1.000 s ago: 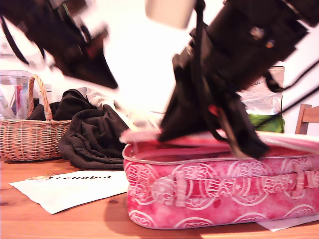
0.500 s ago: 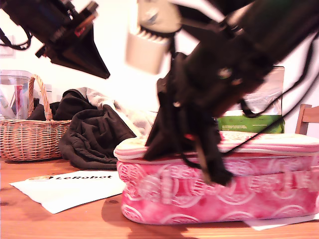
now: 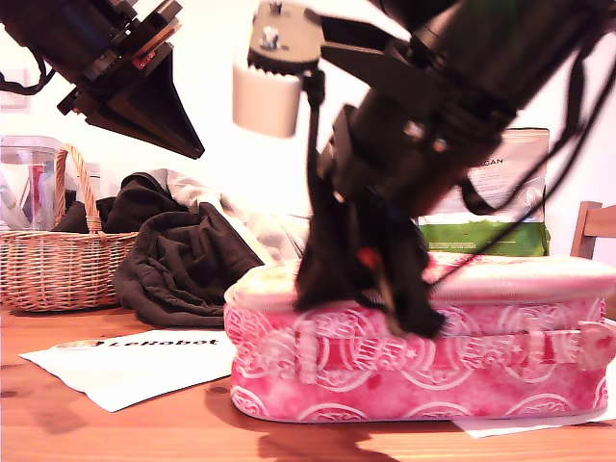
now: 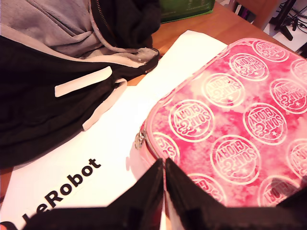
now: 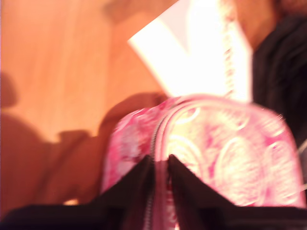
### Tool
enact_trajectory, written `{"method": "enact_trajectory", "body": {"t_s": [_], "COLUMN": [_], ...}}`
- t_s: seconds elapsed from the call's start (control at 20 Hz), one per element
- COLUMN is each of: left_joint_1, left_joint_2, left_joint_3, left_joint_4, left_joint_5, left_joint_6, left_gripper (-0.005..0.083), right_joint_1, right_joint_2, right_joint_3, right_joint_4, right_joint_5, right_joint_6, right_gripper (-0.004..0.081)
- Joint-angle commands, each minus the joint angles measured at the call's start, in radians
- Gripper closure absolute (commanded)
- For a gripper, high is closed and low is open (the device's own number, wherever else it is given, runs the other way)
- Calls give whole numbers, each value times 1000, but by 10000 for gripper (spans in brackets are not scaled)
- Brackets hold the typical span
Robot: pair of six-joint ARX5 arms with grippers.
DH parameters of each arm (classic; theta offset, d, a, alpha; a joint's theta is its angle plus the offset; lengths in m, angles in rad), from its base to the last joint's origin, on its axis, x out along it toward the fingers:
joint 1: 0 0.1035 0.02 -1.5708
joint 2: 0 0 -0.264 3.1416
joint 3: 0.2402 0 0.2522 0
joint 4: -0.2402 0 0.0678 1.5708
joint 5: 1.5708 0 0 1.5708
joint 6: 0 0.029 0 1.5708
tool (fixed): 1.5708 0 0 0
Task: Open the zipper in the zip bag in front of you
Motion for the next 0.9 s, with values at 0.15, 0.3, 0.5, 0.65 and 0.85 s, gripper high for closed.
{"method": "enact_trajectory", "body": {"t_s": [0.15,0.3,0.5,0.65,0.85], "left_joint_1": [1,1,1,1,1], "left_joint_2": [-10,-10,-10,-24,-61], "left_joint_3": [-13,-13,-13,-13,-17], "left_joint_4": [3,3,2,-7,-9], "left_joint_5": [8,8,29,31,31], "left_joint_6": [-2,1,5,17,23], "left_gripper": [793,793,793,793,793], "right_joint_1": [36,53,58,50,-17], "right_joint_2": [-11,-30,-43,-68,-116], "right_joint_3": [73,154,251,283,283], "right_joint_4": [-39,-138,-364,-436,-380], "right_joint_5": [6,3,-54,-77,-50], "right_joint_6": [114,168,267,499,773], "right_gripper": [361,361,364,521,783]}}
